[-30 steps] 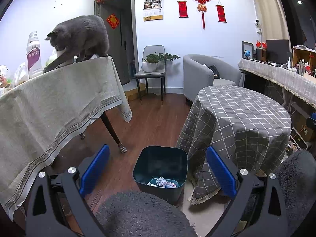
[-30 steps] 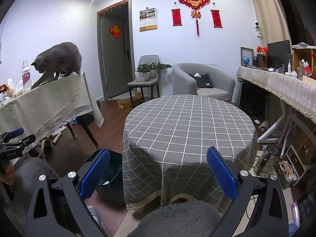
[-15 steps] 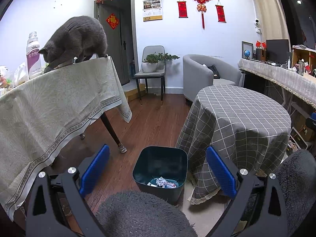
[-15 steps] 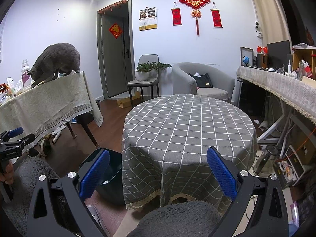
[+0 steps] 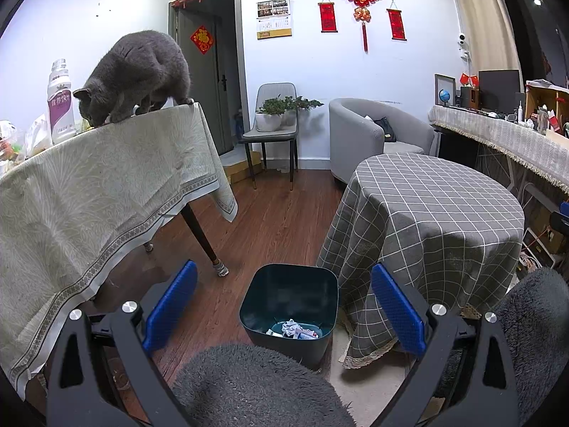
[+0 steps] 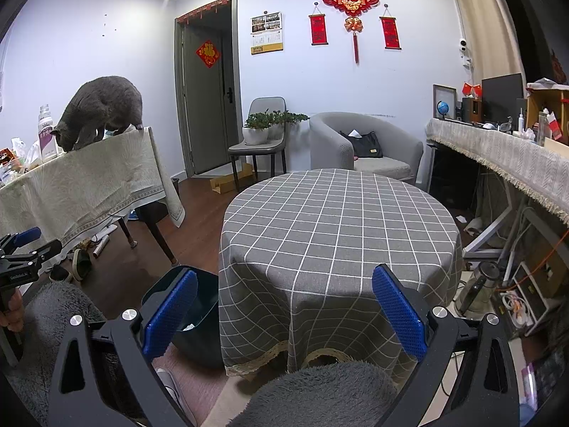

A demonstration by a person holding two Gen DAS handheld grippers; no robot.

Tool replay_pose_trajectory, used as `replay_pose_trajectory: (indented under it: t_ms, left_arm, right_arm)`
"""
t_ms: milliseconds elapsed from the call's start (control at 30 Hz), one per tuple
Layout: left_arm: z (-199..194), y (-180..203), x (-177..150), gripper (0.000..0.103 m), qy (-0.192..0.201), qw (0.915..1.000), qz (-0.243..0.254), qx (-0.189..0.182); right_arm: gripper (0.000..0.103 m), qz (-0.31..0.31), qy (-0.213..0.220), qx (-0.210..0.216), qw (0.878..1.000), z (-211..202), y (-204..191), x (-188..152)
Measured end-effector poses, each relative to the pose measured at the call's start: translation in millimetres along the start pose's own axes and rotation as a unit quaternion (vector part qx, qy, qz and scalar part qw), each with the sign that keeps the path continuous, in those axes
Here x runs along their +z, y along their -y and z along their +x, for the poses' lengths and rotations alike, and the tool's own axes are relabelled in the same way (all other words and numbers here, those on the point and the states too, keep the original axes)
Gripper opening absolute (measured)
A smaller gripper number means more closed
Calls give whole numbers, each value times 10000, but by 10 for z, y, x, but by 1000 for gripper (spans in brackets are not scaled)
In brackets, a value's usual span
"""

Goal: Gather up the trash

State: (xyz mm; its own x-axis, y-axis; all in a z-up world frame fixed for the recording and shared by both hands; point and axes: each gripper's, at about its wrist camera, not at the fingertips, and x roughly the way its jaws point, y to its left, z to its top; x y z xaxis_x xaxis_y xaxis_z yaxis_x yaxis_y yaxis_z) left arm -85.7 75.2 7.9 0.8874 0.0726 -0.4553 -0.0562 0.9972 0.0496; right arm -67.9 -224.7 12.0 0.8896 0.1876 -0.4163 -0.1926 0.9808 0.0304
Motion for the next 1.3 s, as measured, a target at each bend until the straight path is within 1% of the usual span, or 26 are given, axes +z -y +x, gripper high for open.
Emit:
replay_pose_trajectory:
  t_ms: [1300]
  left_arm:
    - [0,2,-2,100,13,10000,44,3]
  right_arm:
    - [100,-20,-17,2,10000,-18,27,39]
